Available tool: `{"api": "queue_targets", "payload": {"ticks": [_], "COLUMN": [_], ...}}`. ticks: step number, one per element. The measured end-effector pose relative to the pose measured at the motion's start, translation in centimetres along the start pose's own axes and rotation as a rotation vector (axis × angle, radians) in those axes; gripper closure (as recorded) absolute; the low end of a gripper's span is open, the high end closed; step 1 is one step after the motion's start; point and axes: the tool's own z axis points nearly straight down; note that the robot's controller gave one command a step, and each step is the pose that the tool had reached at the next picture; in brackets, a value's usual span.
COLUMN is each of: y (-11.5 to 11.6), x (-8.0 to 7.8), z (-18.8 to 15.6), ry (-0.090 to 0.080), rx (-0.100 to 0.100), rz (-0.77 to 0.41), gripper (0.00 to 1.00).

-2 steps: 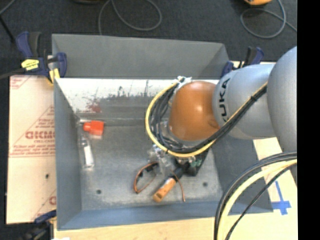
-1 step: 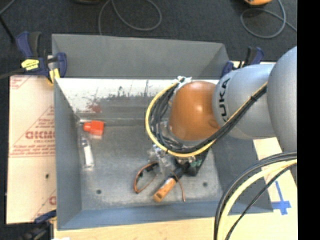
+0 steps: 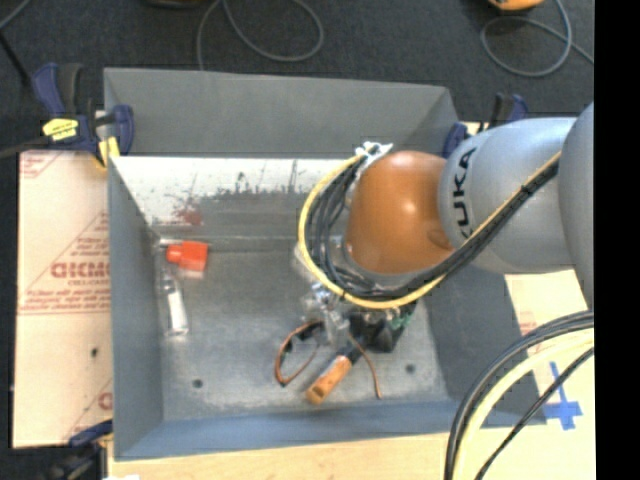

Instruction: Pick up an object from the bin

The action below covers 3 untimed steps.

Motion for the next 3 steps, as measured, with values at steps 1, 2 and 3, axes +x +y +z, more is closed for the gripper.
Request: {"api": "queue_targets", "payload": {"ticks": [1,2,3], "y": [-1.4,-1.4,-1.6], "x": [0.4,0.4,0.7], "z": [-9.3,-9.3,-14.0], "ry": [-0.008,-0.008,-0.003], "rx": [0.002,0.001,0.0], "rz": [0.029,0.03,0.024], "gripper": [1.0,1.0,1.0]}}
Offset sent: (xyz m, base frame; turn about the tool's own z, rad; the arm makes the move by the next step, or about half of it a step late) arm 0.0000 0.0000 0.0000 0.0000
